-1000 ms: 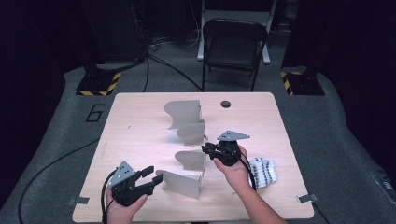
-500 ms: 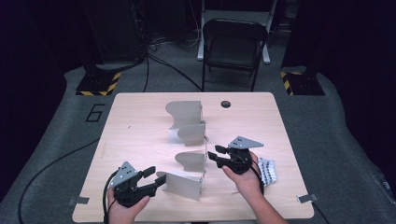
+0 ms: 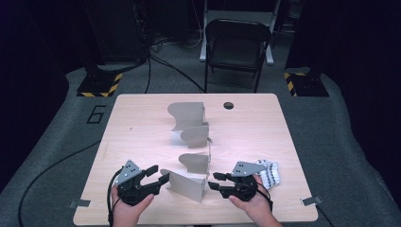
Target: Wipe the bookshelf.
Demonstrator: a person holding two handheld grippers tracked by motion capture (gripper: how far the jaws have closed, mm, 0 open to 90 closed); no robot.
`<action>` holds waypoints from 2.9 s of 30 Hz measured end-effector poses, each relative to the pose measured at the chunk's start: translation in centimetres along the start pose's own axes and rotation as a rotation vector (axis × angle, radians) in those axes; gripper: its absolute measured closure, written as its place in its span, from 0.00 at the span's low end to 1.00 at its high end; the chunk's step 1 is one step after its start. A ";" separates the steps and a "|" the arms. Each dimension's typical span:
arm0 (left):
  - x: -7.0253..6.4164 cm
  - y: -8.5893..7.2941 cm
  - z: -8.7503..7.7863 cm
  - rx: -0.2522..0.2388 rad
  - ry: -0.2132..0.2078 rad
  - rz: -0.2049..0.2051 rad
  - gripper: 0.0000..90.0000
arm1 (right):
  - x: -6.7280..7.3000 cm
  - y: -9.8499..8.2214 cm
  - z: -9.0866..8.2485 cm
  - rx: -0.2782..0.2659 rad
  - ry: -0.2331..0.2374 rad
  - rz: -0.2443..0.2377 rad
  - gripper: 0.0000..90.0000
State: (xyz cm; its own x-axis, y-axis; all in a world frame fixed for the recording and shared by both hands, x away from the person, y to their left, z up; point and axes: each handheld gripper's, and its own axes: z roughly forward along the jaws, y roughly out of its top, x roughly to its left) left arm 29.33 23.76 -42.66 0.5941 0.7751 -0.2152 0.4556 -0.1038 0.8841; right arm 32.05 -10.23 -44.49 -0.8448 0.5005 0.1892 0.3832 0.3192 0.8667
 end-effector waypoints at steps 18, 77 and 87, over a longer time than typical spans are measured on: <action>1.1 -0.3 -0.3 -0.017 0.078 -0.015 0.37 | 1.3 1.2 3.8 0.017 0.059 -0.024 0.63; -0.8 -0.7 -1.7 -0.050 0.067 -0.017 0.32 | -6.5 8.6 7.5 -0.050 -0.171 0.014 0.63; -1.7 0.2 -1.9 -0.052 0.058 -0.001 0.32 | -6.8 8.5 7.1 -0.047 -0.180 0.039 0.60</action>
State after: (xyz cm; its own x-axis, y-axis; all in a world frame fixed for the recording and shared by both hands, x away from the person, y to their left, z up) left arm 27.17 23.60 -41.31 0.5538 0.8100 -0.1927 0.4199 -0.0718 0.9047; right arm 43.66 -5.20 -41.72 -0.7480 0.6485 0.1409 0.3924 0.2610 0.8820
